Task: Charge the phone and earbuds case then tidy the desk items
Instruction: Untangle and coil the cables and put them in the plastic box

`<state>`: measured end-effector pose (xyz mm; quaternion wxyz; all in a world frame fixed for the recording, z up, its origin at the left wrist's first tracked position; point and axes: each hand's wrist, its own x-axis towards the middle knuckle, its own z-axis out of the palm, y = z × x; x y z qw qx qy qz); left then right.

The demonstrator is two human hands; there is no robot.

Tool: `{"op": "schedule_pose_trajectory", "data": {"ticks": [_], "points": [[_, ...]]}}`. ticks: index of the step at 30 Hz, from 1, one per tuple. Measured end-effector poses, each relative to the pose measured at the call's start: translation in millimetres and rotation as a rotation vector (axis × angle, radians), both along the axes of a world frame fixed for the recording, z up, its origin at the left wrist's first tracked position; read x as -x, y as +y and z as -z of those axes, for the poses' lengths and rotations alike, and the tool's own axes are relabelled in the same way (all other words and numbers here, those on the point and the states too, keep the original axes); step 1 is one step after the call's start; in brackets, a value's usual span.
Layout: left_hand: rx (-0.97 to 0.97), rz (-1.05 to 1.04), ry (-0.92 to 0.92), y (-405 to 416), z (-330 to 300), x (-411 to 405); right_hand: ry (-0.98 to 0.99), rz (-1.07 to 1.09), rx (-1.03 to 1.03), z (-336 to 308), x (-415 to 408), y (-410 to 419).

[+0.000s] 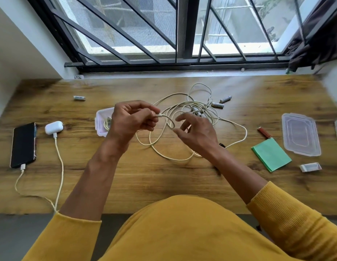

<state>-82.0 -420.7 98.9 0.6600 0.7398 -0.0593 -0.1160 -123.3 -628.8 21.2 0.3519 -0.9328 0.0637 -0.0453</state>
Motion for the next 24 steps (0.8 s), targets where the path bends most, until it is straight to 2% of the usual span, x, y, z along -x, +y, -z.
{"op": "schedule_pose_trajectory", "data": {"ticks": [2,5,8,10,12,14,17,21,24], "points": [[0.122,0.049,0.052,0,-7,-1,-0.050,-0.054,-0.125,-8,-1,1],[0.259,0.100,0.105,-2,-13,-3,0.022,-0.241,-0.628,-32,-3,1],[0.361,0.121,0.103,-5,-17,-7,0.036,-0.326,-0.914,-55,-8,-5],[0.382,0.128,0.093,-6,-17,-10,0.083,-0.378,-1.076,-68,-12,-13],[0.306,0.171,0.041,-9,-12,-16,0.179,-0.439,-1.223,-79,-16,-23],[0.162,0.287,-0.067,-15,-4,-21,0.258,-0.490,-1.275,-87,-19,-33],[0.026,0.441,-0.146,-30,10,-21,0.271,-0.610,-1.193,-94,-20,-41],[0.044,0.478,-0.128,-40,20,-23,0.236,-0.733,-1.207,-102,-18,-48],[0.142,0.440,-0.057,-33,19,-30,0.208,-0.645,-1.167,-105,-15,-57]]}}
